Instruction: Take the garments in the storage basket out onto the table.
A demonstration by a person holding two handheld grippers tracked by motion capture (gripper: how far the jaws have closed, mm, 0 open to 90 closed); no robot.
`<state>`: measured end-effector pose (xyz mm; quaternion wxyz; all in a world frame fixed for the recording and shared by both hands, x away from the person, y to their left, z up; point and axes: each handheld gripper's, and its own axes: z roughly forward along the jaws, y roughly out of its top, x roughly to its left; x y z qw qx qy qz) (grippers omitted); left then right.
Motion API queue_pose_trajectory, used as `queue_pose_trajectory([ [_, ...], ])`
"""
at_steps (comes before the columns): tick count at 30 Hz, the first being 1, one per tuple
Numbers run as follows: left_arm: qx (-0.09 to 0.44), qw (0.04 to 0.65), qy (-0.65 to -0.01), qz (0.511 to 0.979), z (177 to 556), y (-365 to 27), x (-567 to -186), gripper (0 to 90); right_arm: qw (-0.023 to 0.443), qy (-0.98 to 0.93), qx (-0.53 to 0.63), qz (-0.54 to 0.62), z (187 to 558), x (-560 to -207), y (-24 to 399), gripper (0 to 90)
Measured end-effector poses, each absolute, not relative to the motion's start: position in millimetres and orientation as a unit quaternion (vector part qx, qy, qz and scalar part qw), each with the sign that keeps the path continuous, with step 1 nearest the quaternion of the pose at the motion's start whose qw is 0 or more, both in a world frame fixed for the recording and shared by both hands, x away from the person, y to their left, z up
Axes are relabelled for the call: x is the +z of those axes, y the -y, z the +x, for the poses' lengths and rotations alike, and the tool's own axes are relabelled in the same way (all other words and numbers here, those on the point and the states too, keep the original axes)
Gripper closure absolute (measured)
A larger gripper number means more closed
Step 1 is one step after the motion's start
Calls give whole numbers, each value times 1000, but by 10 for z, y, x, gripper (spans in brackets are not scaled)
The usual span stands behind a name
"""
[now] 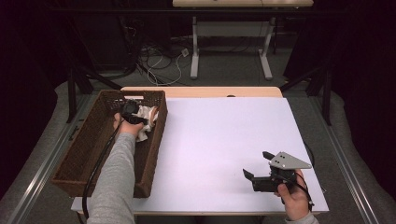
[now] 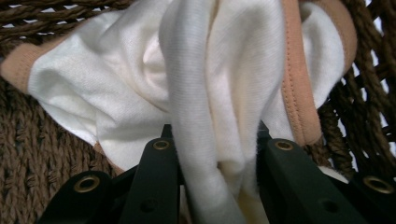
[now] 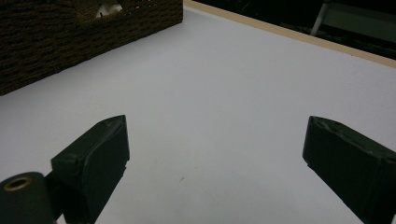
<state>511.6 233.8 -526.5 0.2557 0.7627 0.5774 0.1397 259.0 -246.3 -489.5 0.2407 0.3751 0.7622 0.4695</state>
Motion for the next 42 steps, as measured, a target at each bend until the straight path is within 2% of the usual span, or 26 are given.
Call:
queue_pose_trajectory([
  [5,142,265,-579,758,5087,-2353,-5172,746,251,-754,480,371,2583,-4884,2469,72],
  [28,179,319,-575,731,4758,-2533,-4725,746,238,-772,484,336,2587,-4949,2382,72],
  [42,192,350,-559,727,4566,-2606,-4597,747,243,-767,484,344,2578,-4956,2408,72],
])
